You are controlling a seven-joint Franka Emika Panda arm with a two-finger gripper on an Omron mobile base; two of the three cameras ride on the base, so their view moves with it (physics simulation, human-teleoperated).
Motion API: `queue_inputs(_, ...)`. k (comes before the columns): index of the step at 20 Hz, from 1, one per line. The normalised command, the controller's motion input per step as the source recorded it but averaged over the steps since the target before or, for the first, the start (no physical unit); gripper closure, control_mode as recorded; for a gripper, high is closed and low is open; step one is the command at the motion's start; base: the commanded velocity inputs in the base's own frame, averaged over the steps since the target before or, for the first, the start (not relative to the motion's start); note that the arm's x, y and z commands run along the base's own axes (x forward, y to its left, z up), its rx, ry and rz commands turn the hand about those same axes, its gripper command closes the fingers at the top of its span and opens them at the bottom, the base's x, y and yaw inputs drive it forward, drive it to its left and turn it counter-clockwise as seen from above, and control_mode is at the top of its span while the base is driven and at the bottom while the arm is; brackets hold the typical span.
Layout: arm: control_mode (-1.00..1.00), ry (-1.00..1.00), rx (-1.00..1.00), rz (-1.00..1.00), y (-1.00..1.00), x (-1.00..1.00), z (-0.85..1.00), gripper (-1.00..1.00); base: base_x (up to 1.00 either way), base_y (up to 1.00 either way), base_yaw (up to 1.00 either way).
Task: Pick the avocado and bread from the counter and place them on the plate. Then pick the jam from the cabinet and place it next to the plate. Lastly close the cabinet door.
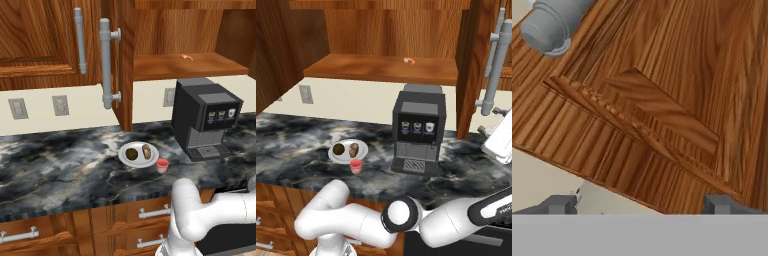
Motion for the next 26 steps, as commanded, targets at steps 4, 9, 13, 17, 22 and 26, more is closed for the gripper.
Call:
queue_inputs(4, -1.0, -0.22, -0.26, 0.0, 0.38, -0.45, 0.95, -1.0, 0.0, 0.0, 0.0)
queue_inputs(9, -1.0, -0.18, -0.24, -0.04, 0.75, -0.91, 0.63, -1.0, 0.0, 0.0, 0.0)
queue_inputs(13, -1.0, -0.03, -0.19, -0.15, 1.0, -0.83, 0.17, -1.0, 0.0, 0.0, 0.0)
queue_inputs(17, -1.0, 0.0, -0.21, -0.27, 1.0, -0.1, 0.5, -1.0, 0.0, 0.0, 0.0)
queue_inputs(22, -1.0, 0.0, -0.22, -0.37, 1.0, 0.04, 0.36, -1.0, 0.0, 0.0, 0.0)
queue_inputs(26, -1.0, 0.0, -0.14, -0.39, 1.0, 0.23, 0.0, -1.0, 0.0, 0.0, 0.0)
